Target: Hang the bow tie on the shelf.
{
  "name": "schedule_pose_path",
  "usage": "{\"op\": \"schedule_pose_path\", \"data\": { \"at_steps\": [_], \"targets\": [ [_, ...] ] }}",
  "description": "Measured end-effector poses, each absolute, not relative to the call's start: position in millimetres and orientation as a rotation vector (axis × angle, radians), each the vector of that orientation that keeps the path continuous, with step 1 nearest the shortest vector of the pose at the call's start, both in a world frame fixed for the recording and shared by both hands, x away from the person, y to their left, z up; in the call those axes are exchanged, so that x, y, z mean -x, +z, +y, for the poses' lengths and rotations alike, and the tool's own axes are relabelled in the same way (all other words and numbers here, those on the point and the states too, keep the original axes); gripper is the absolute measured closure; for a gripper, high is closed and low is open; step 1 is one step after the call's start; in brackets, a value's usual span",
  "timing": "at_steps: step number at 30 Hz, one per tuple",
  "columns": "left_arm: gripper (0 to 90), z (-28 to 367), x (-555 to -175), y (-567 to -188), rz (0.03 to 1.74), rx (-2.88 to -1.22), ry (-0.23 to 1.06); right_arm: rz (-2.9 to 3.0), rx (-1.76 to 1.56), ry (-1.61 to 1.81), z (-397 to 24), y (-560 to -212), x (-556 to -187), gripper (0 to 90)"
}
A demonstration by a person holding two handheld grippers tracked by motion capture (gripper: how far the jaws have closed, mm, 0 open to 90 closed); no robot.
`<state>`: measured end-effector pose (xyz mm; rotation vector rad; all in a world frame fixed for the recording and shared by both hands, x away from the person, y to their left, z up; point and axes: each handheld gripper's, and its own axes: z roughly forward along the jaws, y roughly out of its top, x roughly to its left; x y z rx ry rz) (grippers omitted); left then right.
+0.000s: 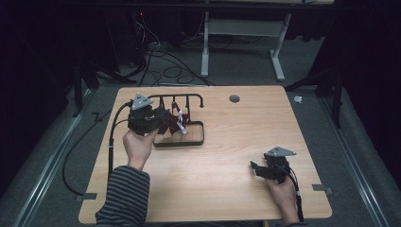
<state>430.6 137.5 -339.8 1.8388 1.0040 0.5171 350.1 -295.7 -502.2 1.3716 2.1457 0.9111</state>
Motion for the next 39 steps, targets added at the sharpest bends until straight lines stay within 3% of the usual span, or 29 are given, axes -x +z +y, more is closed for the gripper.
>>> {"op": "schedule_pose_path", "data": {
  "at_steps": [39],
  "targets": [
    [66.8, 170, -389, -356, 1.030, -1.808, 0.508, 2.147, -1.372, 0.907, -295, -502, -350, 32.7]
  ]
}}
